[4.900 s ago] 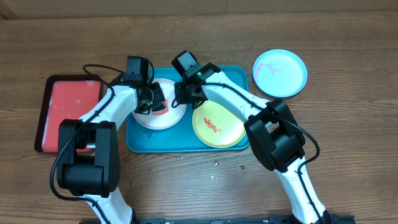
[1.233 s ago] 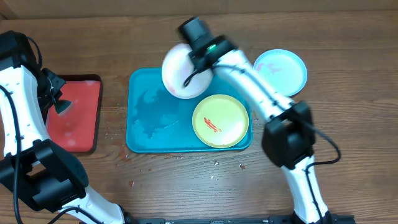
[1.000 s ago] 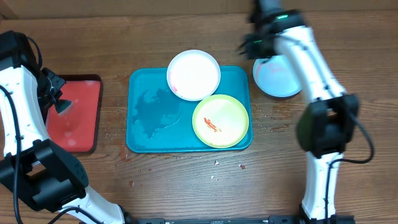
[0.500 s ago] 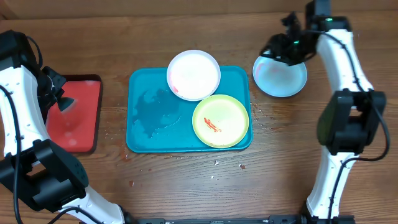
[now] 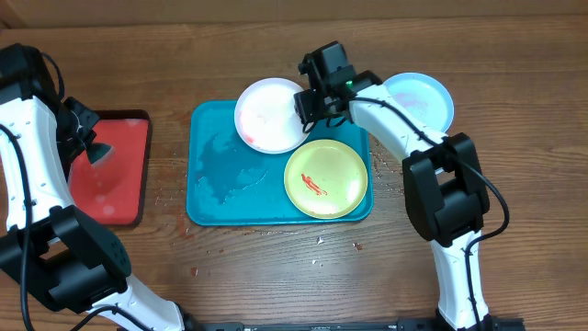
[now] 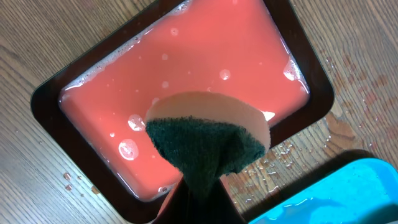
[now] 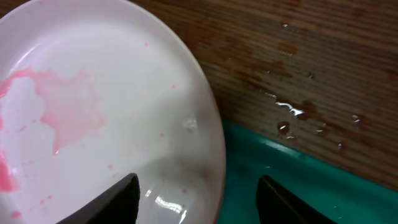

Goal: Clean dirty plates on tray and stack at the side

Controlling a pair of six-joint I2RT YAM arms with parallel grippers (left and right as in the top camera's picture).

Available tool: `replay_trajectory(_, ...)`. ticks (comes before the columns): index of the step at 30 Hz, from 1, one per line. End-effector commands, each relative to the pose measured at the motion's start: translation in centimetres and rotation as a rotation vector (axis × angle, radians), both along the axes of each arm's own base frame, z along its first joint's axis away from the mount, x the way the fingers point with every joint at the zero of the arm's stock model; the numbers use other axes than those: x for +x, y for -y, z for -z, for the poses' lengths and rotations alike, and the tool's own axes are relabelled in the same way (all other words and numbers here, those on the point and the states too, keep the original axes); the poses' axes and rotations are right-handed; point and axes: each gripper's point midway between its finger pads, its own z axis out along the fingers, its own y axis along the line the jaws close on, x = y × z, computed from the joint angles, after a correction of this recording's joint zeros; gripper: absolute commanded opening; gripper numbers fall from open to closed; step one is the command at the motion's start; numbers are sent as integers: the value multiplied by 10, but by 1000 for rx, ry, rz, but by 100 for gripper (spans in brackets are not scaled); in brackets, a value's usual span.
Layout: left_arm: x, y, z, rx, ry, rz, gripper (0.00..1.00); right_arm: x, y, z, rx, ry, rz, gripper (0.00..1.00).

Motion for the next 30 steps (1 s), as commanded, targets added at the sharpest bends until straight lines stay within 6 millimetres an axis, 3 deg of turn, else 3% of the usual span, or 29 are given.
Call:
replay_trajectory(1,4,4,-6,3,20,20,4,16,25,-12,-78,74,102,63)
replay_trajectory(9,4,4,-6,3,20,20,4,4,7,7,8,-13,53,61)
replay_trajectory(17,4,4,-6,3,20,20,4,-1,-9,13,51,-34,19,38)
replay_trajectory(20,4,4,-6,3,19,20,4,-2,-9,13,50,-35,18,39)
replay_trajectory(23,4,4,-6,3,19,20,4,-2,-7,14,39,-33,24,49)
replay_trajectory(25,4,4,-6,2,19,21,4,0,-5,16,24,-30,33,49)
replay_trajectory(30,5,7,-6,-12,26,29,4,-1,-5,21,25,-40,36,37)
